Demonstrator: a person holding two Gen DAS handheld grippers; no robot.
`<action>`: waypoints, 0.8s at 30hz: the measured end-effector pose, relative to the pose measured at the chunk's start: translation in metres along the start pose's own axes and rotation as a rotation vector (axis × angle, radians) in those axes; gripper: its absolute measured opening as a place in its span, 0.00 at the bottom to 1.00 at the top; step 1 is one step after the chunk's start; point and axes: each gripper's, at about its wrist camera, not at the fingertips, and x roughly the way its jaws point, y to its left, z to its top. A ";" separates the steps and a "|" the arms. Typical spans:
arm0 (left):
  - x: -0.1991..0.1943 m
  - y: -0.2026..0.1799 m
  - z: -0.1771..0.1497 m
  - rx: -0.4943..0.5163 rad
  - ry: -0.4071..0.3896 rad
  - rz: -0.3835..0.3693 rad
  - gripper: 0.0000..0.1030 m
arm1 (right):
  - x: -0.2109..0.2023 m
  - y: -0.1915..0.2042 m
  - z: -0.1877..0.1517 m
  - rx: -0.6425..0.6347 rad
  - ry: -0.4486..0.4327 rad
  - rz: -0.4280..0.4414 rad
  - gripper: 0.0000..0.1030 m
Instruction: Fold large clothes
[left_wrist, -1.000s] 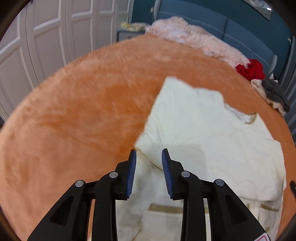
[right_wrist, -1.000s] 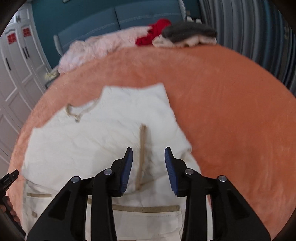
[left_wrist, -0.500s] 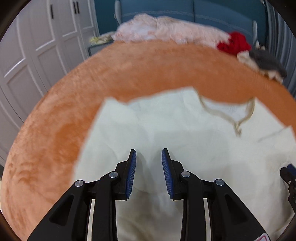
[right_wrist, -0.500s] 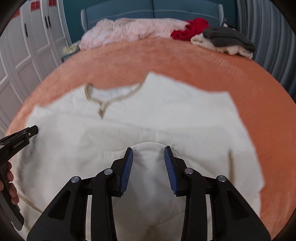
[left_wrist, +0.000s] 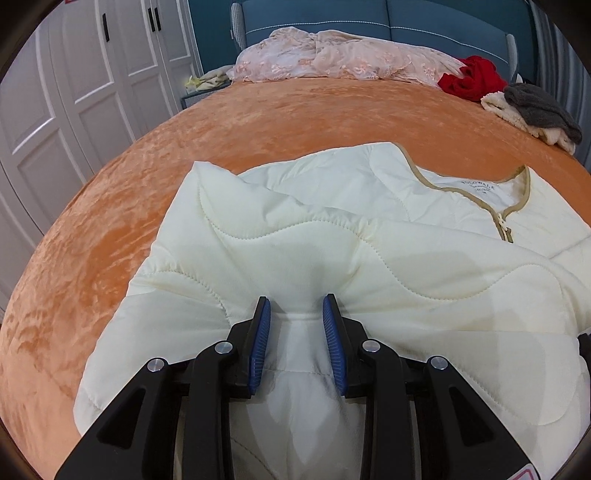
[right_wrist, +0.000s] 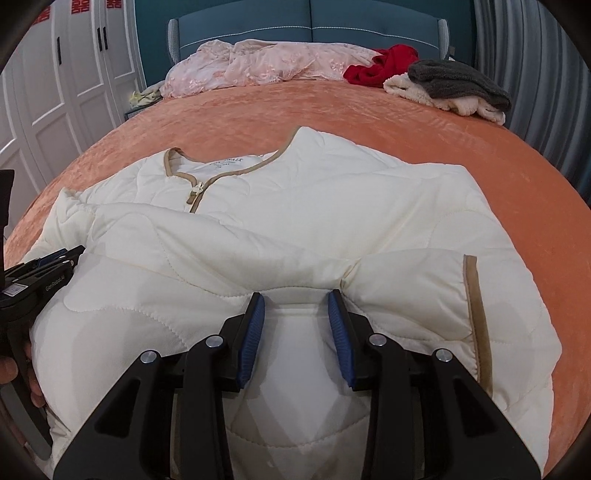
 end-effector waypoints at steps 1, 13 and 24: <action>0.001 -0.001 0.000 0.003 -0.002 0.004 0.28 | 0.000 0.001 -0.001 -0.004 -0.004 -0.004 0.33; 0.004 -0.005 -0.003 0.026 -0.023 0.038 0.28 | 0.002 0.004 -0.004 -0.011 -0.030 -0.018 0.33; -0.004 0.003 0.005 0.014 0.018 0.000 0.28 | 0.001 -0.004 0.006 0.025 0.019 0.033 0.35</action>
